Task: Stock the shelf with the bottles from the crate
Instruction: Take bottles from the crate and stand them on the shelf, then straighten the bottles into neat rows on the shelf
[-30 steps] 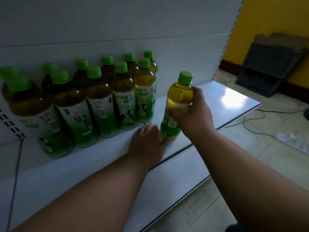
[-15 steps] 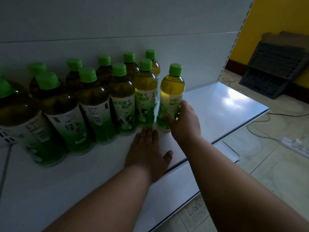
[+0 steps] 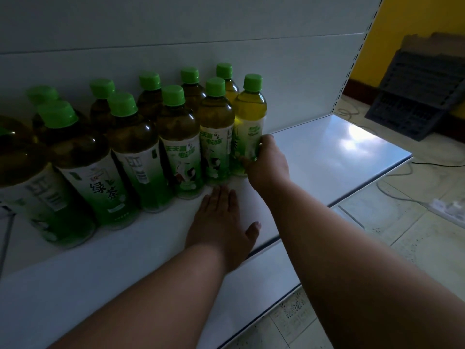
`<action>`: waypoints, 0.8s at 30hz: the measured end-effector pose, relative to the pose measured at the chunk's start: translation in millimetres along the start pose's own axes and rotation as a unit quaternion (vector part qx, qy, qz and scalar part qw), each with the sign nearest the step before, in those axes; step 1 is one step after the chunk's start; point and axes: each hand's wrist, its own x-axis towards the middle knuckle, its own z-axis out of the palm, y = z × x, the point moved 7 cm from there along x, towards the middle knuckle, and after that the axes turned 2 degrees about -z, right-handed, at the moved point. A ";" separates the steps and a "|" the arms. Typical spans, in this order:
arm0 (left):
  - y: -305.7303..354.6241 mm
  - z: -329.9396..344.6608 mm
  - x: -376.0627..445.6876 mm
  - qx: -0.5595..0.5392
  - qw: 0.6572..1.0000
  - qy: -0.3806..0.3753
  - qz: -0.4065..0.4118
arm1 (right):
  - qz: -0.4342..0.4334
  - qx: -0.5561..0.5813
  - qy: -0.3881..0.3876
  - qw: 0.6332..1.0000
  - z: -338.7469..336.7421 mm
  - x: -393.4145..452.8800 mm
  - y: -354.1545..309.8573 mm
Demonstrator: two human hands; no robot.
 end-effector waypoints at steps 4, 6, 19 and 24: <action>-1.0 1.0 1.1 0.003 1.000 -0.013 -0.003 | -0.010 -0.016 -0.004 1.000 2.4 -19.1 7.6; -1.3 -1.3 1.3 -0.007 1.000 -0.008 -0.002 | -0.035 -0.041 -0.018 0.998 4.4 -31.8 8.4; -75.0 -42.5 -122.0 -0.048 0.998 0.048 -0.006 | -0.143 -0.121 -0.099 0.977 5.2 -122.5 -47.3; -160.2 -65.0 -190.0 -0.042 0.989 0.080 -0.119 | -0.208 -0.113 -0.142 0.961 43.4 -169.5 -116.9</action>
